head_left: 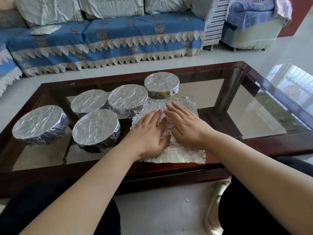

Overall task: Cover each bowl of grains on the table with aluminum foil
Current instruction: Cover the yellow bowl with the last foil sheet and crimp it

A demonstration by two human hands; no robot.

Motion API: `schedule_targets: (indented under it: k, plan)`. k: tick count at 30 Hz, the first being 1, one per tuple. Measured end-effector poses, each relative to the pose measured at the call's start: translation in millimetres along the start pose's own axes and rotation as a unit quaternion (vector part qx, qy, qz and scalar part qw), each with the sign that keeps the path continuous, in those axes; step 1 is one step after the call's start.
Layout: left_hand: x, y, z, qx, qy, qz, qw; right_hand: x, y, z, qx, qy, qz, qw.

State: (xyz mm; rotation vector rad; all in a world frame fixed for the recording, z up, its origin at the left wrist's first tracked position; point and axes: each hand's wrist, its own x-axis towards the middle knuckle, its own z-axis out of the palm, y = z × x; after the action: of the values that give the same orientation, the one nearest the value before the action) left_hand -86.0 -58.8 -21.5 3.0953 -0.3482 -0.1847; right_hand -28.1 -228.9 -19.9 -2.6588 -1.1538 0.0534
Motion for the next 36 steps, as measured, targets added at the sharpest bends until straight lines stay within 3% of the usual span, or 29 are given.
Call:
schedule_targets:
  k: [4, 7, 18, 22, 25, 29, 36]
  plan:
    - [0, -2, 0, -0.005, 0.000, 0.000, 1.000, 8, -2, 0, 0.044, -0.033, 0.042, 0.998]
    - [0, -2, 0, -0.016, -0.008, -0.006, 1.000, 17, -3, -4, 0.088, -0.012, 0.074, 0.993]
    - [3, -8, 9, -0.041, 0.025, 0.013, 0.999, 41, 5, 4, 0.085, -0.023, 0.119, 0.989]
    - [4, -10, 11, -0.044, 0.028, 0.014, 0.999, 41, 8, 1, 0.182, -0.026, 0.132, 0.974]
    - [4, -10, 9, -0.054, 0.018, 0.007, 0.998, 28, 14, -12, 0.326, -0.038, 0.124, 0.937]
    - [2, -9, 8, -0.057, 0.015, 0.005, 0.998, -2, 18, -25, 0.234, -0.043, 0.054, 0.970]
    - [2, -8, 7, -0.060, 0.019, 0.009, 0.998, -25, 15, -4, 0.141, -0.103, 0.048, 0.983]
